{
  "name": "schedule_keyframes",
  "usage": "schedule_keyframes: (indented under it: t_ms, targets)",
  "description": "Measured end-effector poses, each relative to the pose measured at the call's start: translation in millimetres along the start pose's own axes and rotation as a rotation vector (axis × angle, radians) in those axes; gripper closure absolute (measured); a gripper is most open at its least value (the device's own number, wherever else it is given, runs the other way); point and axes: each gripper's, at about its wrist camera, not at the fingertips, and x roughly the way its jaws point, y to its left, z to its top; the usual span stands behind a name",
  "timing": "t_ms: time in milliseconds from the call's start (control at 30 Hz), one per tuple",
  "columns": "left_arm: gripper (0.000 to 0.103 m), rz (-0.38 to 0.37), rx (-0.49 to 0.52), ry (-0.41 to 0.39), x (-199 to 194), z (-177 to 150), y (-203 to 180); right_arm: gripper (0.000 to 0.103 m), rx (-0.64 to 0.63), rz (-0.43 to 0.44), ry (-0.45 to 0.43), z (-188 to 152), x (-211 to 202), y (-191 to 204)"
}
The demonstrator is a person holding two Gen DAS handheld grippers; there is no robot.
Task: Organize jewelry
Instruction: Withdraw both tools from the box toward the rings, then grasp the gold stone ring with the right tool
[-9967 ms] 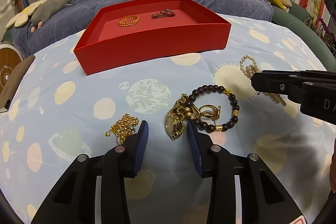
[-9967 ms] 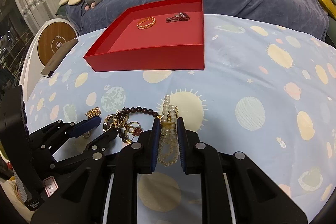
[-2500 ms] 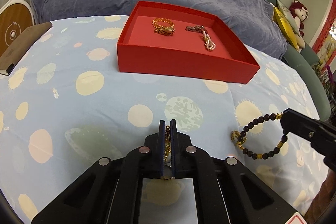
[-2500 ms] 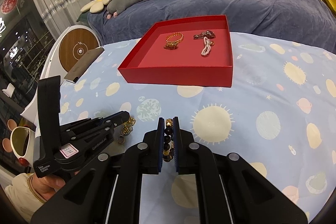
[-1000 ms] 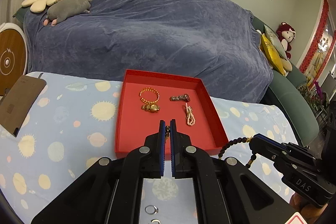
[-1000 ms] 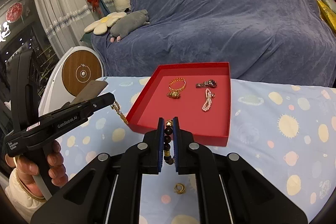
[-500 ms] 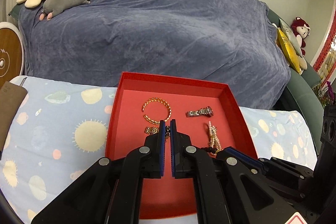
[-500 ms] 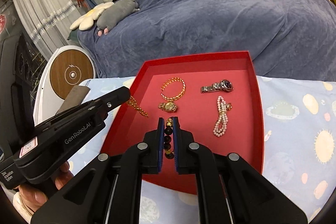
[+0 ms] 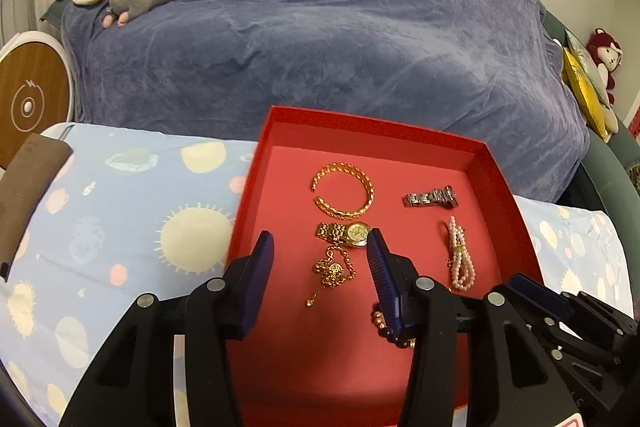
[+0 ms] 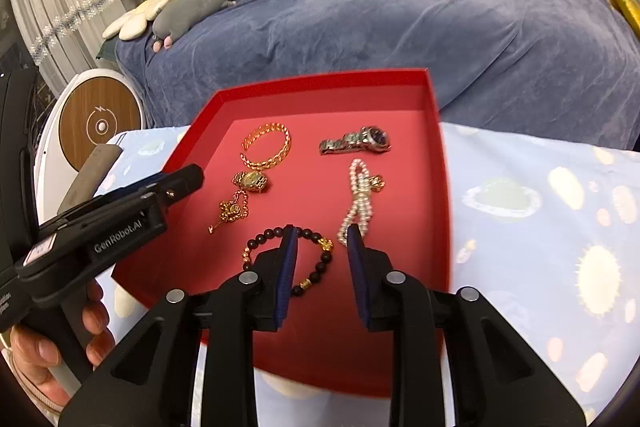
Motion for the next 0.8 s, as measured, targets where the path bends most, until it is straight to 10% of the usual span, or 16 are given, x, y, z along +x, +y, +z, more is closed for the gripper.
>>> schedule_keyframes:
  t_ms: [433,800]
  targets:
    - [0.046,0.055,0.013,-0.034,-108.6,-56.6,19.9,0.075,-0.014,0.048,-0.045,-66.0,-117.1,8.6]
    - [0.045,0.037,-0.026,0.059,-130.7,-138.6,31.7,0.075,-0.011,0.044,0.03,-136.5,-128.0,18.4]
